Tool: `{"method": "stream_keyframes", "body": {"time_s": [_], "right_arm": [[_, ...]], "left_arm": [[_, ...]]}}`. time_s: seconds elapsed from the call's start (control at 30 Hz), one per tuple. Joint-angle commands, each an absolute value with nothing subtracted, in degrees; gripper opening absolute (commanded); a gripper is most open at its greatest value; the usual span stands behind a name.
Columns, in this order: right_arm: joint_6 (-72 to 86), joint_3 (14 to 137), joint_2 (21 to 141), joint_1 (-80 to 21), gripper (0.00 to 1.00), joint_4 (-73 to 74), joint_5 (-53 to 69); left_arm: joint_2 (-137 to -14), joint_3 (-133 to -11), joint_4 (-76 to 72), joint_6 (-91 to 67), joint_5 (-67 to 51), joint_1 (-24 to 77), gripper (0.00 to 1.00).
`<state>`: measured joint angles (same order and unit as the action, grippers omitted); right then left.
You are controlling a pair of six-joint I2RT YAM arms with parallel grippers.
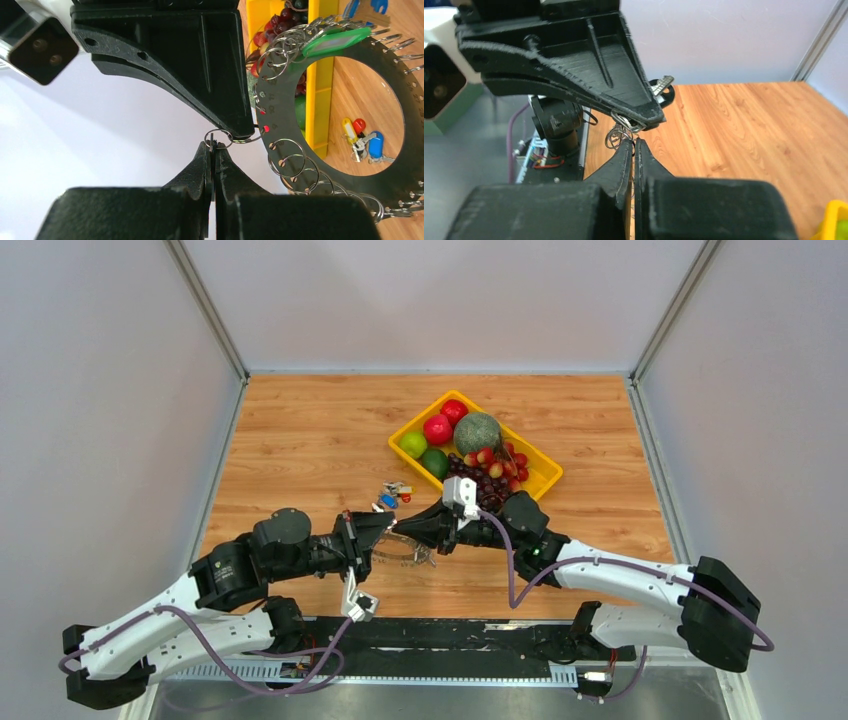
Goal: Remove the keys from the keyring
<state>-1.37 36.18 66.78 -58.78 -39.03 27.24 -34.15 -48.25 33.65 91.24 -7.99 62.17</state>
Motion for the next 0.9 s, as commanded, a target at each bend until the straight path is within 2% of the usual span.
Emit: {"method": "stream_keyframes", "body": {"time_s": [0.0,0.4,0.87], "right_arm": [[16.0,39.3,64.8,-58.5,0.00,-40.9,19.1],[42.1,36.2,63.8,-57.2,0.00,-46.8,12.7],[48.8,32.6,62.2,-56.0,0.00,-50.7,12.4]], "left_arm": [[-33.2,-48.3,28.3,92.3,-9.4,62.5,0.00],[-32.5,-47.2,27.4,92.0,-10.6,62.5,0.00],[-30.9,-45.8,25.7,91.1,-10.2,62.5,0.00]]}}
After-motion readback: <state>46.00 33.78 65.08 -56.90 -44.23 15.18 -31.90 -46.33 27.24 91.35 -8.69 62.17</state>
